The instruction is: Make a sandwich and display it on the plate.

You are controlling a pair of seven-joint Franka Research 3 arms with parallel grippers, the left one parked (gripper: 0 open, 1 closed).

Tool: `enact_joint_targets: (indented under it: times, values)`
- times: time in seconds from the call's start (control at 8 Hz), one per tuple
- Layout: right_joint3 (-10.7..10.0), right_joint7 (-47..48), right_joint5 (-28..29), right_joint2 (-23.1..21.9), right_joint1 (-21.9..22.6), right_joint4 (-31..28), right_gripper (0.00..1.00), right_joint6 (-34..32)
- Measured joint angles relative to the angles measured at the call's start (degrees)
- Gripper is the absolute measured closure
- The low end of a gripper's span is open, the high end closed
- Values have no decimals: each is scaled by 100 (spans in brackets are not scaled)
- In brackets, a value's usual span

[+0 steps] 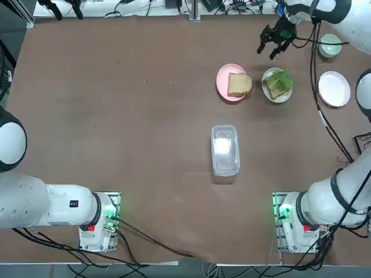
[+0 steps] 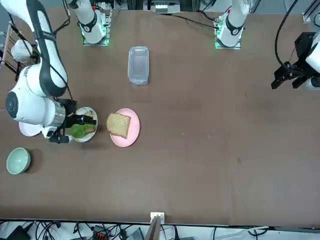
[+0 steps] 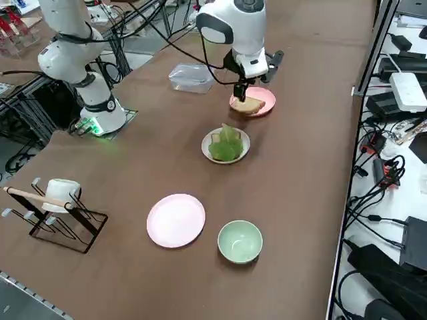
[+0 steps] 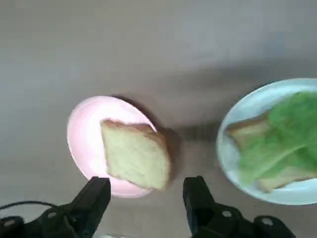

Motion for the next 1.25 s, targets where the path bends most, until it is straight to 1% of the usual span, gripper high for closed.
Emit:
enact_joint_targets:
  times: [0.12,0.25,0.38,0.62,0.88,1.25]
  values:
    - [6,566,23,-38,221,-370,10,675]
    - [33,874,98,-88,374,-801,7,1289]
    - [74,958,238,-131,438,-1184,4,1697]
    - [83,965,360,-200,446,-1681,4,2018]
    - [83,965,364,-229,441,-1912,4,2115]
    - [83,964,364,-169,443,-2131,4,2440]
